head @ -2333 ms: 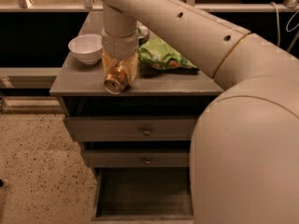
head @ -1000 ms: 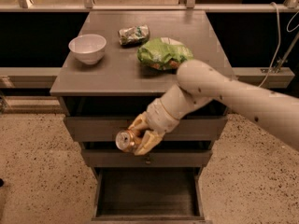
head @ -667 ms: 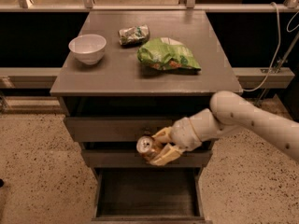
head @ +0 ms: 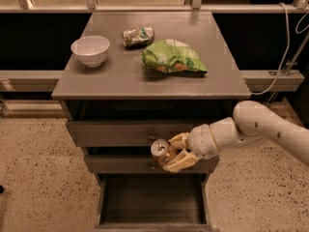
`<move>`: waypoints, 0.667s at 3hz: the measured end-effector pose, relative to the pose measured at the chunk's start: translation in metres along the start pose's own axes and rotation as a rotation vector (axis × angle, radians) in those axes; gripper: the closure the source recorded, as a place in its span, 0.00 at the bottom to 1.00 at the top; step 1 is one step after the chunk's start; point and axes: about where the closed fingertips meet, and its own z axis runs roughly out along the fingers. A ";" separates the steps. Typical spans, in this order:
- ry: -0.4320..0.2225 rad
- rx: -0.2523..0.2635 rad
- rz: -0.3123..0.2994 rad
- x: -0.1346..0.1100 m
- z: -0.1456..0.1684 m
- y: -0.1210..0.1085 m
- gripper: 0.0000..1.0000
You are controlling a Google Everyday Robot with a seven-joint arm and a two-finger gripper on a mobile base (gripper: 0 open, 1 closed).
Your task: Place orange can into bottom drawer
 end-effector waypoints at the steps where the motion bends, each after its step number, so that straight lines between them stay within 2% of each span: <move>1: -0.074 0.048 -0.027 0.011 0.008 -0.006 1.00; 2: -0.258 0.196 -0.082 0.028 0.013 -0.029 1.00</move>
Offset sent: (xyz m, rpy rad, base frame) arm 0.0436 -0.0169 -0.1361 0.6437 -0.3537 -0.2044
